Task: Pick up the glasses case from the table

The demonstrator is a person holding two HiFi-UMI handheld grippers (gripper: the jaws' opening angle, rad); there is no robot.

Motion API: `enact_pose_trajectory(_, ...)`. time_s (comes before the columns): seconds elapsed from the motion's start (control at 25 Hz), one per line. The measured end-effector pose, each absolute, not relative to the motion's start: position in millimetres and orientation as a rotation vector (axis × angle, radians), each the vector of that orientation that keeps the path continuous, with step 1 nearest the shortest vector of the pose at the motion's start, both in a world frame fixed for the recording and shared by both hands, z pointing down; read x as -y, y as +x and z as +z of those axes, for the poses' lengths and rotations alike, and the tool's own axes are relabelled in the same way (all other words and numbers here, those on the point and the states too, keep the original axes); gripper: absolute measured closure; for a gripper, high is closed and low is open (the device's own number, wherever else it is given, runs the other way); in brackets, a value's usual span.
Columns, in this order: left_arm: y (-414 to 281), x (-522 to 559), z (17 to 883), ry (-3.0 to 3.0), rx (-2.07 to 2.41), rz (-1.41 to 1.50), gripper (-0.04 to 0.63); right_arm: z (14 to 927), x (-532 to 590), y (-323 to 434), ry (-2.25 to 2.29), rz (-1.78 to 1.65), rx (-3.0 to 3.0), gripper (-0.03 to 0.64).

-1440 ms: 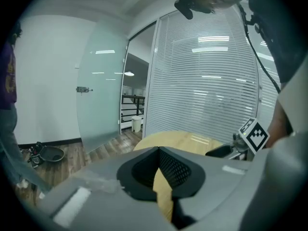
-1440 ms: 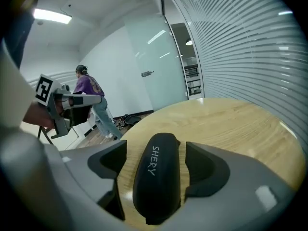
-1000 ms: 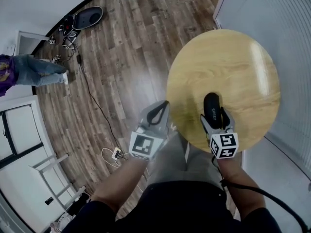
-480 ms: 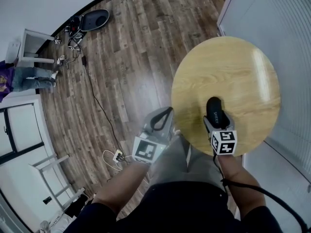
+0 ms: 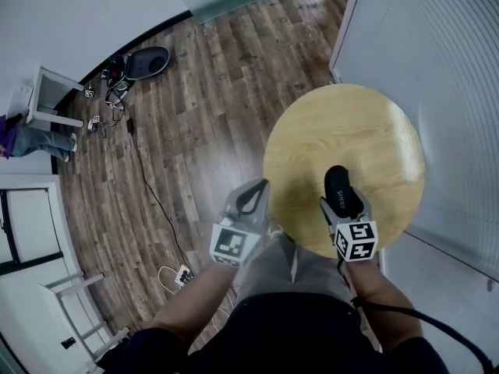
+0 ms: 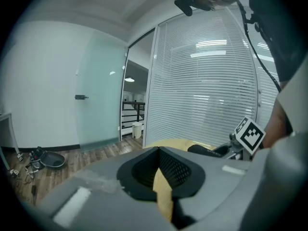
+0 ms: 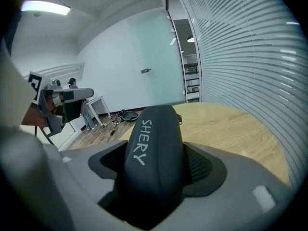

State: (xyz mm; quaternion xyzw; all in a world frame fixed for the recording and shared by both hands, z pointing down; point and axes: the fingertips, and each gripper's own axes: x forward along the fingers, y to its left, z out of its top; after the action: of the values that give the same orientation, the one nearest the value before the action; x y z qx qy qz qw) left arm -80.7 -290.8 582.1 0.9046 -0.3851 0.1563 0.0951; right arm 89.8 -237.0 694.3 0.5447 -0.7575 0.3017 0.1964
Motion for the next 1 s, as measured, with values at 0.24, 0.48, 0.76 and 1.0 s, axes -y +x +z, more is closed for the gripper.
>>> enact_pose_trajectory(0.24,-65.8,293.9,556.6,2.727,1.142,0.418,0.592,648.4,243.6,112.1,1.611,0.770,2.155,0.247)
enact_pose_trajectory(0.48,-63.6,293.1,524.2,2.762,1.148,0.382,0.592,601.0,241.7,131.1,1.708,0.721,2.172,0.247)
enact_pose_trajectory(0.76,-53.5,295.5,477.0,2.822,1.155,0.293,0.592,531.1,233.4,151.1,1.802,0.620,2.238,0.247)
enact_pose_trajectory(1.0,-31.1,283.1,439.5,2.899,1.093,0.209,0.592,492.6,221.9,153.6,1.843,0.577,2.299,0.247)
